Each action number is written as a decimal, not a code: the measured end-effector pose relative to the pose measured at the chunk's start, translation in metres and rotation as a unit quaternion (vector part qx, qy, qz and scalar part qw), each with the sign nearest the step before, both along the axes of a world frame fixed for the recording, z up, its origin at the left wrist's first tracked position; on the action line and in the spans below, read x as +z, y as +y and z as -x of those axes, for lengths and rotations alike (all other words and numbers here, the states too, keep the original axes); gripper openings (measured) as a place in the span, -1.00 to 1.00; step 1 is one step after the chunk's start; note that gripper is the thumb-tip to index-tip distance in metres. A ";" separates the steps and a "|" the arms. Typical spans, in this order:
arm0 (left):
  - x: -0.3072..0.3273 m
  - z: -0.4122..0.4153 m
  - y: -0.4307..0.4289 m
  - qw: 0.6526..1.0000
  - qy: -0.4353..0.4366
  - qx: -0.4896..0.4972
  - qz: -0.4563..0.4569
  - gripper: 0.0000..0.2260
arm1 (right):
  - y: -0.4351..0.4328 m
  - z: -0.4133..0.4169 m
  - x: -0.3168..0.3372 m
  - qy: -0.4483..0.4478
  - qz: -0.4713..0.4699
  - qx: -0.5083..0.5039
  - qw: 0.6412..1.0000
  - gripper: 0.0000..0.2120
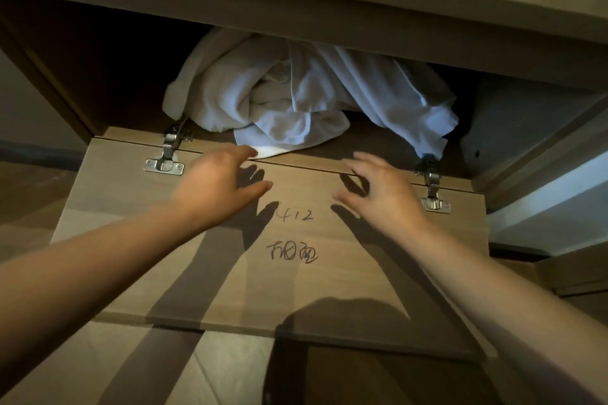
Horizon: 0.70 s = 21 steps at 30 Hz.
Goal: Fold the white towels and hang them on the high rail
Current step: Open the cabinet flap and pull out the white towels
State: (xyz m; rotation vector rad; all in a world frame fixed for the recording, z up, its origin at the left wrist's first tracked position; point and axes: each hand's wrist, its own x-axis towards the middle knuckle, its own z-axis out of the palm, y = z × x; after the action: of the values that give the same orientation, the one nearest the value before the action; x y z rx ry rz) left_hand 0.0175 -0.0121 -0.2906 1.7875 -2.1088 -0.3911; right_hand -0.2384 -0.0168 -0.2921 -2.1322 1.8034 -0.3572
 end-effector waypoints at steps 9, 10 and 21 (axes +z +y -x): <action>-0.025 -0.031 -0.059 0.984 -0.016 0.171 0.037 -0.20 | -0.054 -0.031 -0.022 0.007 0.105 -0.052 0.993 -0.04; -0.025 -0.035 -0.063 0.982 -0.001 0.187 0.030 -0.17 | -0.060 -0.030 -0.022 0.003 0.118 -0.060 0.991 -0.01; -0.035 -0.050 -0.064 0.986 0.050 0.158 -0.005 -0.27 | -0.118 -0.099 -0.044 -0.149 0.007 -0.123 0.981 0.06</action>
State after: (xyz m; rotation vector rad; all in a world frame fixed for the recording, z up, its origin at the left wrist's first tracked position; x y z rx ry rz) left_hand 0.0672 -0.0757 -0.3253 2.0191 -1.7208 -0.3973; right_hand -0.1395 -0.1349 -0.3359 -1.7531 1.8861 -0.7110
